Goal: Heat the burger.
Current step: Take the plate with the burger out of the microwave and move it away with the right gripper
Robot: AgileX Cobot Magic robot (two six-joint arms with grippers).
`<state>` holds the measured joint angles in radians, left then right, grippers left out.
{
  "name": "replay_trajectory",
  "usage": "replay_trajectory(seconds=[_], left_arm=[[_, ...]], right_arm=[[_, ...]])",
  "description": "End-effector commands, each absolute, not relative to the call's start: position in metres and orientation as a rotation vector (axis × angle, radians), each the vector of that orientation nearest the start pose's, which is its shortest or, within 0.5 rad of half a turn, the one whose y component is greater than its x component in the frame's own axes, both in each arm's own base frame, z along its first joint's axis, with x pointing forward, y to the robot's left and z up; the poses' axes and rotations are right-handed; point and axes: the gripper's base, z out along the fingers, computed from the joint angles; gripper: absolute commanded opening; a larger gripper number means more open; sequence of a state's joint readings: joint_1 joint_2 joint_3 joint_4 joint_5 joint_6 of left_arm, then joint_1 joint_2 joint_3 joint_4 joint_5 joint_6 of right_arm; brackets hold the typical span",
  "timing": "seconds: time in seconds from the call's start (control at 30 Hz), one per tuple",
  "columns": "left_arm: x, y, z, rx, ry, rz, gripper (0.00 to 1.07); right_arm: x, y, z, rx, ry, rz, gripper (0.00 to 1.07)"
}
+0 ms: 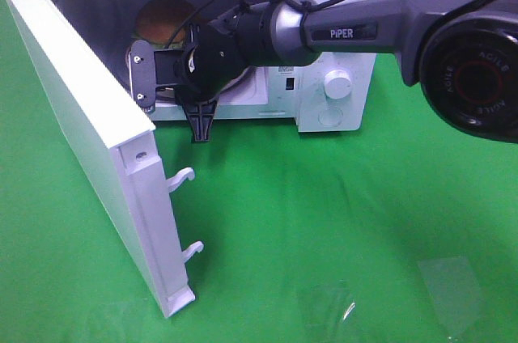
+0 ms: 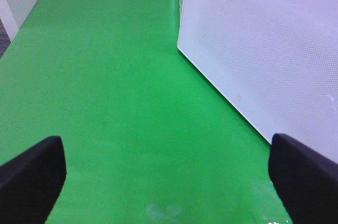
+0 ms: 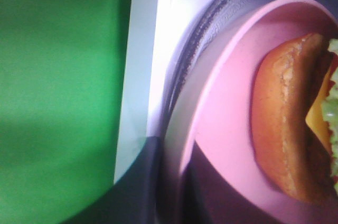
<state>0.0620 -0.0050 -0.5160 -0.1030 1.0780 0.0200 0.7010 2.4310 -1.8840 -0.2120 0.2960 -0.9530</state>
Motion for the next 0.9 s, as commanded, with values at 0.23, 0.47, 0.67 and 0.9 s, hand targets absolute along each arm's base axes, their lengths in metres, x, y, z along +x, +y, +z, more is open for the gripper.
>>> replay_trajectory(seconds=[0.23, 0.47, 0.67, 0.9], left_arm=[[-0.008, -0.009, 0.282, -0.041, 2.019, -0.076, 0.98], [-0.008, -0.009, 0.282, -0.041, 2.019, -0.076, 0.98], [-0.008, -0.009, 0.282, -0.041, 2.019, -0.076, 0.98], [-0.008, -0.009, 0.282, -0.041, 2.019, -0.076, 0.98]], right_arm=[[0.411, 0.337, 0.141, -1.959, 1.434, -0.33, 0.0], [0.407, 0.333, 0.153, -2.008, 1.416, -0.352, 0.0], [0.396, 0.32, 0.165, -2.03, 1.283, -0.345, 0.0], [0.387, 0.3, 0.172, -2.096, 1.205, -0.357, 0.0]])
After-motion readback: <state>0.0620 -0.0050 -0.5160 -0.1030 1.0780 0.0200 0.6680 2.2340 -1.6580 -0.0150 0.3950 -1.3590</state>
